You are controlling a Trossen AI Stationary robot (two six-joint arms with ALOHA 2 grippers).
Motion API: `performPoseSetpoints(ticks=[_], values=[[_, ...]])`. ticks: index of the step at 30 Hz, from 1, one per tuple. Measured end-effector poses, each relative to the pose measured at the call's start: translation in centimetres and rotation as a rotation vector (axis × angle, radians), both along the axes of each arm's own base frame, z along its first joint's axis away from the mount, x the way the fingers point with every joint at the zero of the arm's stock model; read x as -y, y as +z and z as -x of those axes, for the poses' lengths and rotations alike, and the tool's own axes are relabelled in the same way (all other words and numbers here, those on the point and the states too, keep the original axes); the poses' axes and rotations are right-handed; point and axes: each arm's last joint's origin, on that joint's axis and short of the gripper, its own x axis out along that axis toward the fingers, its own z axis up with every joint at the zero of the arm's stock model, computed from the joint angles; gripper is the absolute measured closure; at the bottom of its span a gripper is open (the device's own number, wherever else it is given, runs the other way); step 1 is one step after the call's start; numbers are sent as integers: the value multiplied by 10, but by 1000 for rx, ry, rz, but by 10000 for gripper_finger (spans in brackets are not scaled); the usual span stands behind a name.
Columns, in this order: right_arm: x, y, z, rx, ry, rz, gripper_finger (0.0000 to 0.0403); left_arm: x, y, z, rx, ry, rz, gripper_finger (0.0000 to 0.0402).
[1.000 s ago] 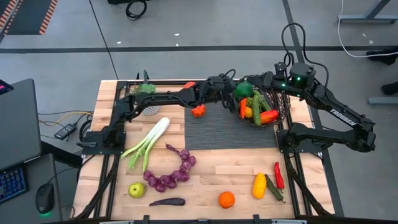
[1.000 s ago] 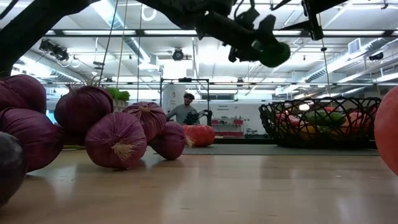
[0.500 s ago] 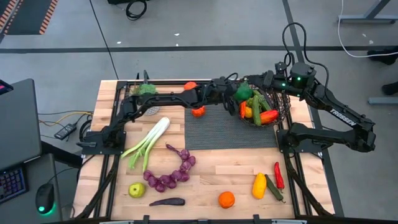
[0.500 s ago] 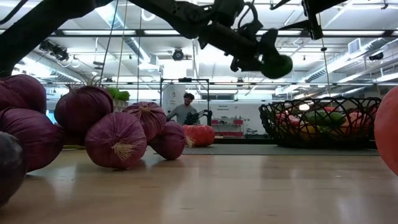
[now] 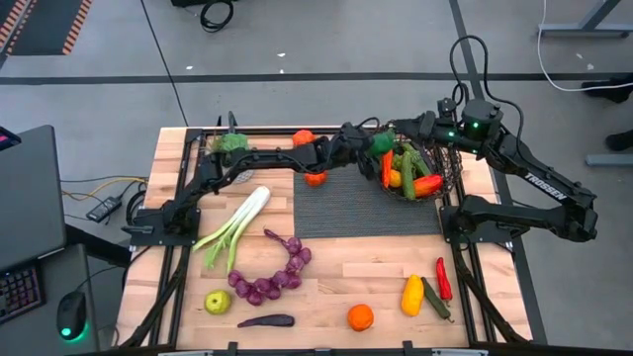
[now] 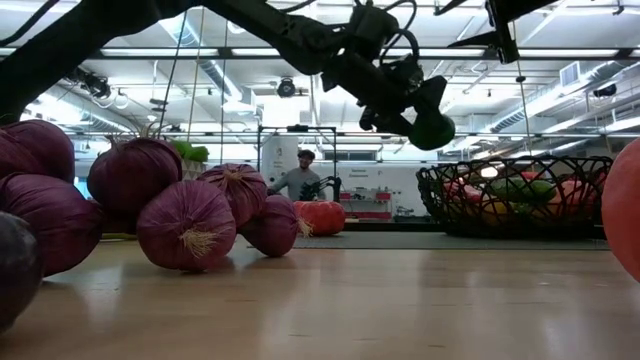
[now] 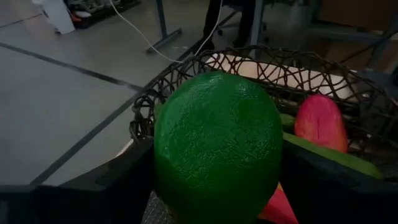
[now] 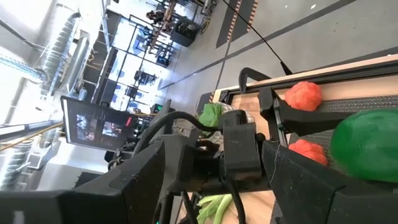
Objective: Build produce basket
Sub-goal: Put the green lime into the black basket
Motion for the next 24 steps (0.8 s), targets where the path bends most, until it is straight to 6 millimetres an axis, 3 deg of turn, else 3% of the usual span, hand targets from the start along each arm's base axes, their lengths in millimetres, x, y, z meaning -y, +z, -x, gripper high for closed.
performPoseSetpoints(ticks=[5, 16, 24], values=[[3, -3, -4, -18, -1, -11, 130, 13, 0, -3, -35, -47, -64, 87], [5, -8, -14, -39, 75, -42, 130, 26, 1, -6, 45, 3, 61, 87], [1, 0, -18, 33, 104, -3, 130, 29, 2, -6, -31, -55, -77, 87]])
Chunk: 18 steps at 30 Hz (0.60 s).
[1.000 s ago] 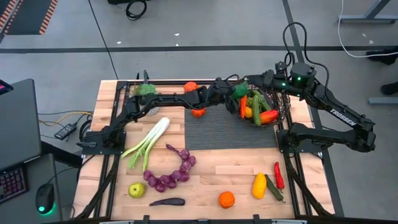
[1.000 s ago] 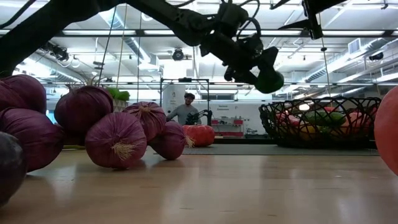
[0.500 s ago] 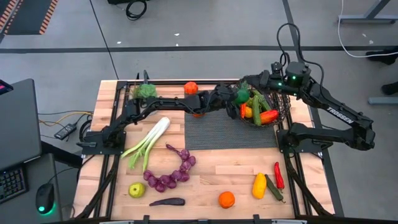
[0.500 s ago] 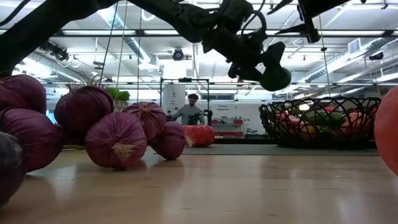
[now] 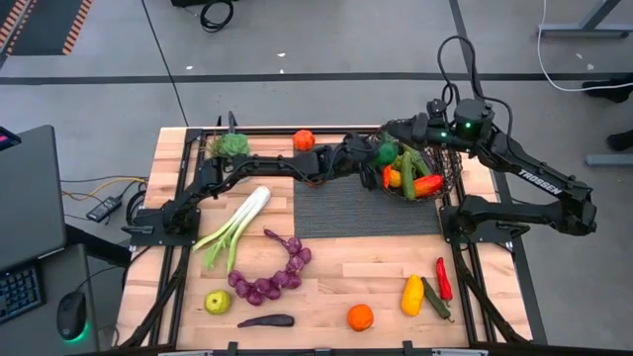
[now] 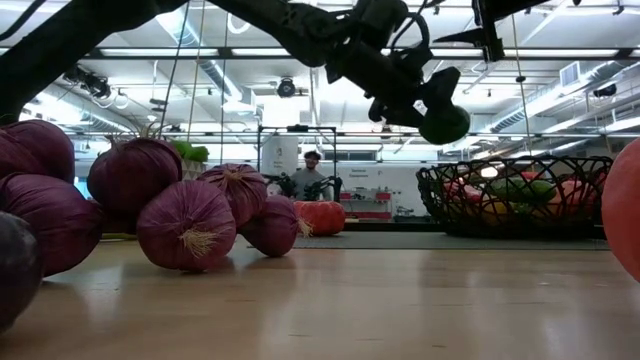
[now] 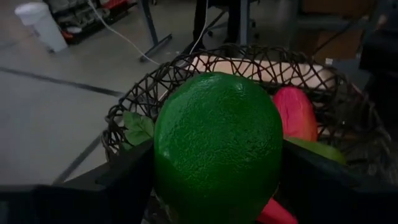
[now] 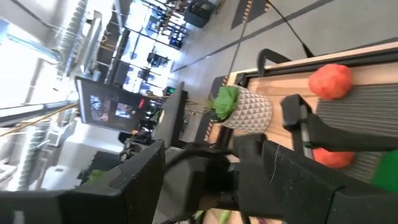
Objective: Build produce basket
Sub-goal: Put the green lime into the black basket
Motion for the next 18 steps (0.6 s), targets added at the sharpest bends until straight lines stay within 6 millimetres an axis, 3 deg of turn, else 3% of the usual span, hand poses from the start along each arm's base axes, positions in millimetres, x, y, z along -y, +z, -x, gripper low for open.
performPoseSetpoints(ticks=[9, 18], values=[[1, 4, 0, 44, -21, 2, 130, 15, -2, -2, -106, -89, -151, 86], [0, 7, 0, 70, -29, -5, 130, 13, 2, -3, -32, -57, -92, 87]])
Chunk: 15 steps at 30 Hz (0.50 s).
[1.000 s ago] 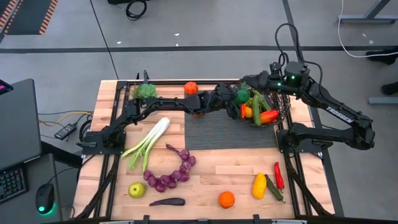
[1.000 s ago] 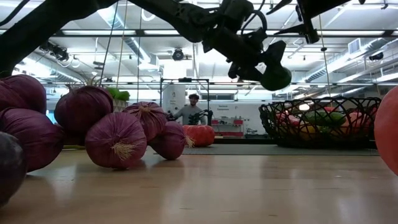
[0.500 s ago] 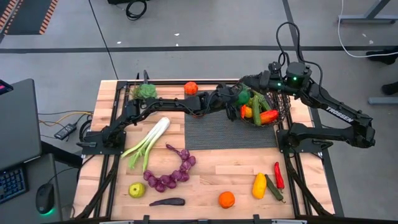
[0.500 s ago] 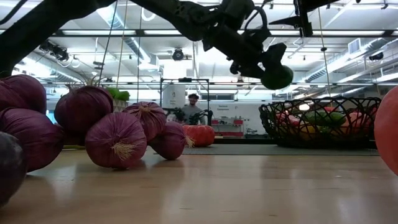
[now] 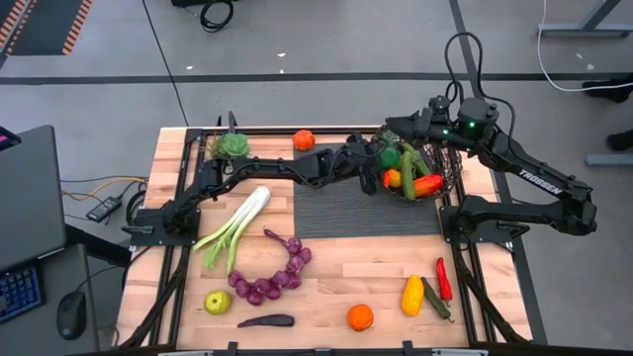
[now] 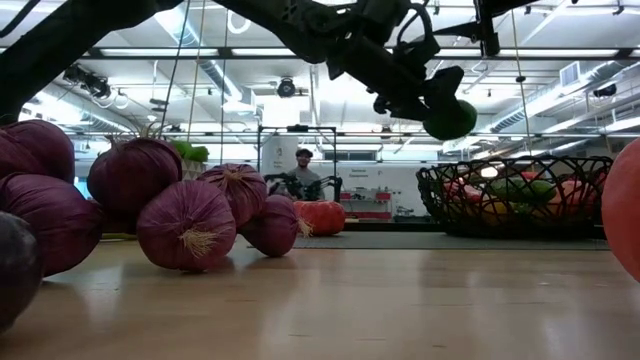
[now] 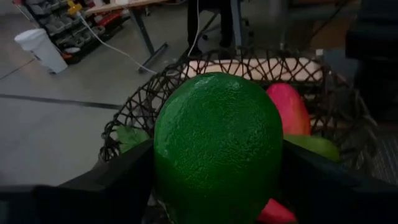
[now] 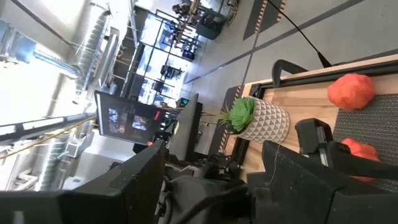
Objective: Build produce basket
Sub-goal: Put the green lime into the black basket
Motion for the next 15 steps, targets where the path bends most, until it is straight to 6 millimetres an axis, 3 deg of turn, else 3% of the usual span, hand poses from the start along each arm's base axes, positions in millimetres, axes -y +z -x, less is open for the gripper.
performPoseSetpoints(ticks=[15], values=[[-3, 0, -2, 6, 21, -14, 130, 5, -7, 2, -110, -39, -60, 86]])
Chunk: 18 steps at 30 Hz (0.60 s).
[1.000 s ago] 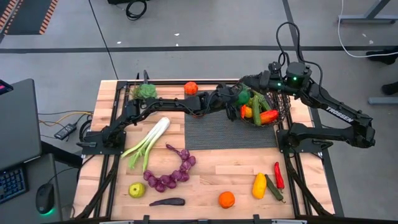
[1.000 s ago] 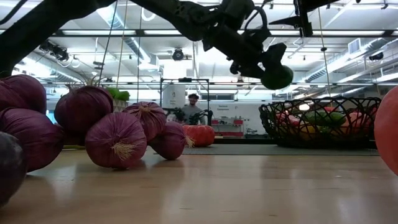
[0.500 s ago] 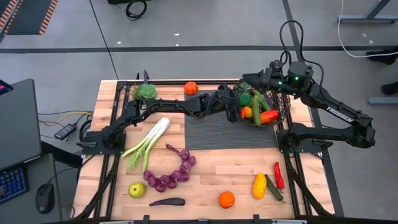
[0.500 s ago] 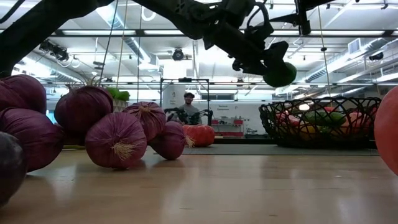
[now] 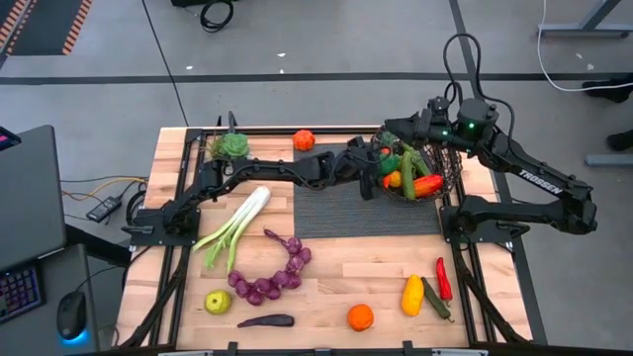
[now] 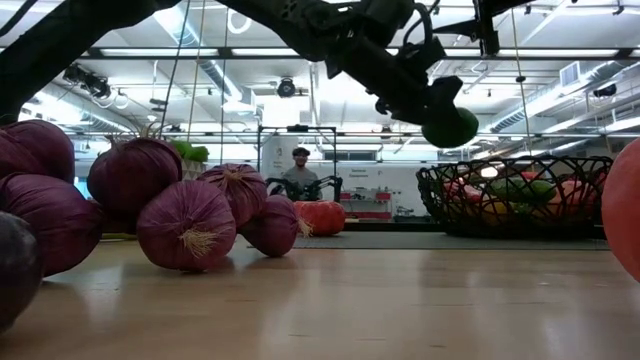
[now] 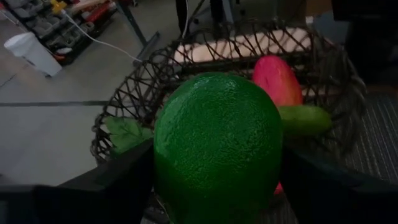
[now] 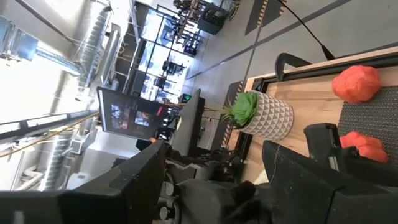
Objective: Build produce basket
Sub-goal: Put the green lime into the black basket, then put the bottom orange pumpkin into the black basket
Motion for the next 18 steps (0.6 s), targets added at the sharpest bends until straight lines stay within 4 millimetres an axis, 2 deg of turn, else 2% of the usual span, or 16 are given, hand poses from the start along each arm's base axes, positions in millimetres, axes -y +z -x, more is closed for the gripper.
performPoseSetpoints(ticks=[6, 10, 12, 18], values=[[-2, 0, -2, 0, -6, 3, 130, 1, -2, 0, -48, -70, -39, 78], [-4, 1, -3, 5, 6, 4, 130, 1, -2, 0, -47, -136, -41, 23], [-5, 1, -3, 7, 9, -1, 130, 0, -2, 0, -46, -146, -36, 9], [-6, 1, -4, 2, -3, 11, 130, 1, -2, 0, -30, -115, -5, 12]])
